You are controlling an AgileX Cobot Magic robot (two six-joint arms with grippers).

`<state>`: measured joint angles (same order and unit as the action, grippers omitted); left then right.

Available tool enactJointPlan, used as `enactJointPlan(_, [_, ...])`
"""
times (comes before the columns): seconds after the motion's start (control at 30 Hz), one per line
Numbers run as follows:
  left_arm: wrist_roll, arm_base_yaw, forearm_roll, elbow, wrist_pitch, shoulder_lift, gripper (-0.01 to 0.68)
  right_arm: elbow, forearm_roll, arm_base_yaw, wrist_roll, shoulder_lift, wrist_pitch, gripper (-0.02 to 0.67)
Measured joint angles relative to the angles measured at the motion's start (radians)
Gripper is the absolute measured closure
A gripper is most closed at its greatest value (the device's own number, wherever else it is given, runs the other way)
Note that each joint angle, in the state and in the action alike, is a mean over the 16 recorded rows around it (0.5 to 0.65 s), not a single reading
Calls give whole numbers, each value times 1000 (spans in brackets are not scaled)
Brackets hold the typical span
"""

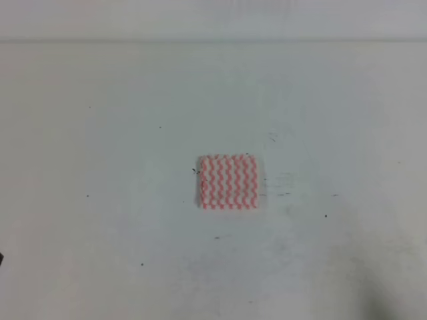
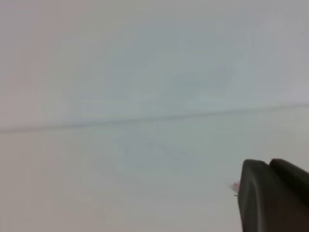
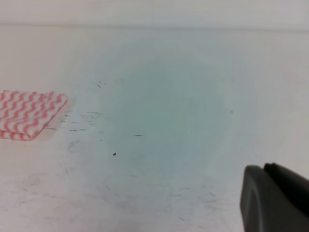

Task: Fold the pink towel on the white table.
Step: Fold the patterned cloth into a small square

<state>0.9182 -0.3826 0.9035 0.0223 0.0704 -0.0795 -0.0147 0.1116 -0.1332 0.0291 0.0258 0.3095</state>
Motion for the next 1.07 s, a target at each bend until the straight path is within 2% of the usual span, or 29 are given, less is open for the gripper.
enactJointPlan(0.23, [-462,137,-464,0,-101,3,677,3,1,0,-1,-3,-1,667])
enactJointPlan(0.43, [-709,227,-706,1,-202,31,677,4,2,1,-1,-5,0,667])
enactJointPlan(0.63, [-761,258,-769,1,-270,70,677,4,2,1,-1,-4,-1,667])
enactJointPlan(1.07, [-764,263,-773,-3,-369,104,677,3,3,0,-1,-2,-1,667])
